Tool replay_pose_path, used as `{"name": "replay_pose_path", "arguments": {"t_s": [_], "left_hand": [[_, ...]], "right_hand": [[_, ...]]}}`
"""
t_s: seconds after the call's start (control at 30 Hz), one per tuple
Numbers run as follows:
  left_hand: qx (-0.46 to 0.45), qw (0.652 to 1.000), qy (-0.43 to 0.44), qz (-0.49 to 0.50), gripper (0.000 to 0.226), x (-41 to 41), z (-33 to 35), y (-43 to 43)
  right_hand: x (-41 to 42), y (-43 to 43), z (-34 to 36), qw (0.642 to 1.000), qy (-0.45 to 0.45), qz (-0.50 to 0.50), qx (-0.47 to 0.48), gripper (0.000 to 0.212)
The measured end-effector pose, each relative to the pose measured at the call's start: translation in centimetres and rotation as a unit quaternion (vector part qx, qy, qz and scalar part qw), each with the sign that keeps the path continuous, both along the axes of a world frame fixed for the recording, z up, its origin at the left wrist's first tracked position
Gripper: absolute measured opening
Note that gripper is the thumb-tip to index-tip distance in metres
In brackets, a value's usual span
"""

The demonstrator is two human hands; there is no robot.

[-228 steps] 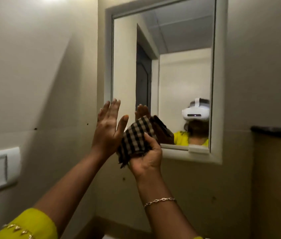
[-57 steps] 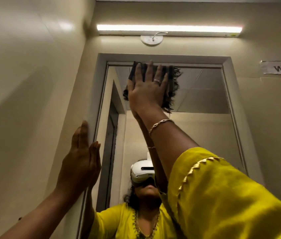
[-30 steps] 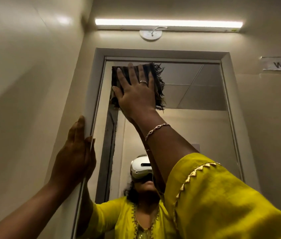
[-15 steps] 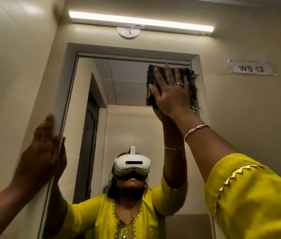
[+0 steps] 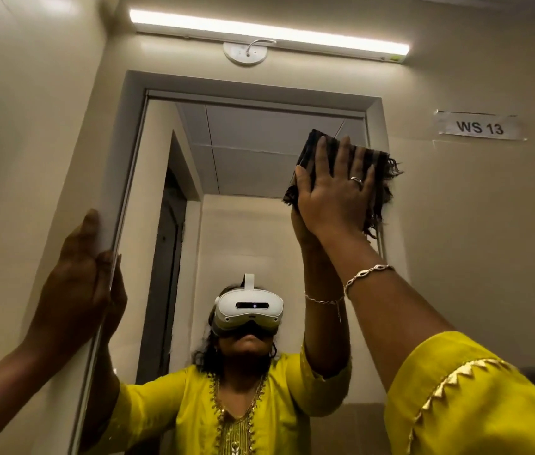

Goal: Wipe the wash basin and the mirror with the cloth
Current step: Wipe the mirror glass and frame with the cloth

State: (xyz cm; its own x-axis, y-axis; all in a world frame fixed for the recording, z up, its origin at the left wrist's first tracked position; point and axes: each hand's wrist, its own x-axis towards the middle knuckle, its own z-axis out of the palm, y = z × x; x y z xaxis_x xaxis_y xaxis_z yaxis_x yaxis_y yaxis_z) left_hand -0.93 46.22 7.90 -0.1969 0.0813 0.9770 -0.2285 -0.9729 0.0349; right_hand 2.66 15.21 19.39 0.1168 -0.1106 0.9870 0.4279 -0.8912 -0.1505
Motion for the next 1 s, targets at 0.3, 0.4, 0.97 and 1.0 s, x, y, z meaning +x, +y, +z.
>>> {"name": "replay_pose_path", "arguments": {"t_s": [0.3,0.4,0.97,1.0], "left_hand": [[0.013,0.999,0.023,-0.028,0.052,-4.3,-0.5,-4.1],[0.007,0.998,0.049,-0.031,0.054,-4.9,-0.6,-4.7],[0.004,0.998,0.064,0.009,0.056,-6.0,-0.4,-4.5],[0.004,0.998,0.064,0.014,0.056,-6.0,-0.4,-4.5]], "right_hand": [[-2.8,8.3,-0.7,0.998,-0.036,0.026,-0.053,0.059],[-3.6,10.7,-0.9,0.996,-0.040,0.039,-0.075,0.059],[-6.5,17.6,-0.8,0.974,-0.062,0.079,-0.203,0.059],[-6.4,17.4,-1.0,0.972,-0.066,0.082,-0.210,0.059]]}}
